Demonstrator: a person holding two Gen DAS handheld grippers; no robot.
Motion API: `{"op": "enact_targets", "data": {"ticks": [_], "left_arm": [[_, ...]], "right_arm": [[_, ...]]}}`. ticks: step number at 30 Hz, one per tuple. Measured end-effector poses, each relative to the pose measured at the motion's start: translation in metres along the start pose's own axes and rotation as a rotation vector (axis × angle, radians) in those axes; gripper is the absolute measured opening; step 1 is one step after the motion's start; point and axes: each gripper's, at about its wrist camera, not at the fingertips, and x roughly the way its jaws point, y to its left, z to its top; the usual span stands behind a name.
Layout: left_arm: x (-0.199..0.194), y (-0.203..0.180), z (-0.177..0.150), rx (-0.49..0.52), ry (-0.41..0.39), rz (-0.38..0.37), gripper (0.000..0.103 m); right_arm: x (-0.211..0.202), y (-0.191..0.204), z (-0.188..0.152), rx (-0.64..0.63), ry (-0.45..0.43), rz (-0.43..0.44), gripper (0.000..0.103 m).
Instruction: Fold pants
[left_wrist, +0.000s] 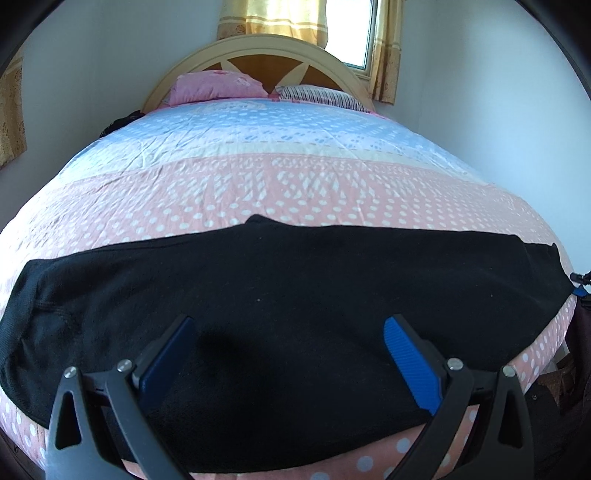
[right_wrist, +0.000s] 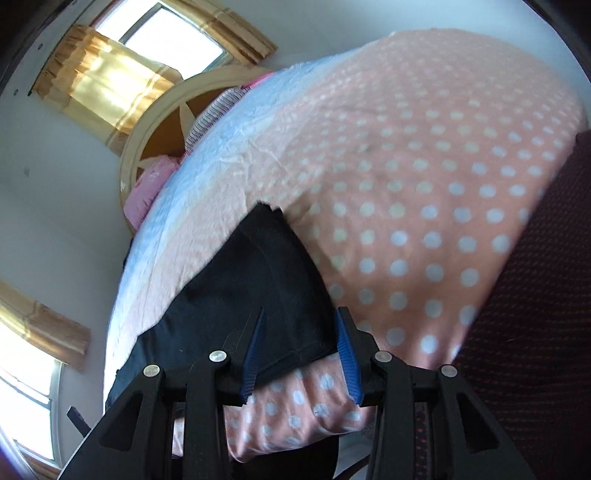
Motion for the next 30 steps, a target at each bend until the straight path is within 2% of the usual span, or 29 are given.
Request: {"op": "enact_targets", "data": {"ticks": [7,11,14,18,21,25,27,28,30], "left_arm": [[0.002,0.001,-0.003,-0.017,0.010,-0.001,0.103],[0.001,-0.001,-0.003,-0.009,0.011,-0.007,0.103],[0.000,-0.002,-0.002,-0.013,0.009,-0.010,0.103],[0.002,-0.001,-0.003,-0.020,0.016,-0.009,0.103],[0.002,-0.003,-0.003,-0.015,0.018,-0.005,0.103],[0.001,-0.004,-0.001,-0.027,0.020,-0.024,0.103],[0.000,-0.005,0.000,-0.035,0.024,-0.036,0.103],[-0.001,-0.006,0.000,-0.039,0.024,-0.040,0.103],[-0.003,-0.008,0.002,-0.043,0.024,-0.049,0.103]], "right_arm": [[0.011,0.013,-0.006,-0.050,0.003,-0.044,0.040],[0.014,0.012,-0.003,-0.019,-0.024,-0.049,0.040],[0.007,0.008,-0.001,-0.049,-0.038,-0.107,0.040],[0.013,0.012,-0.001,-0.071,-0.015,-0.109,0.040],[0.017,0.020,-0.003,-0.100,0.019,-0.068,0.041],[0.022,0.023,-0.003,-0.124,0.030,-0.064,0.040],[0.020,0.017,-0.002,-0.094,0.026,-0.036,0.036],[0.021,0.014,-0.001,-0.079,0.022,-0.026,0.028],[0.020,0.008,-0.001,-0.050,0.016,0.010,0.022]]}}
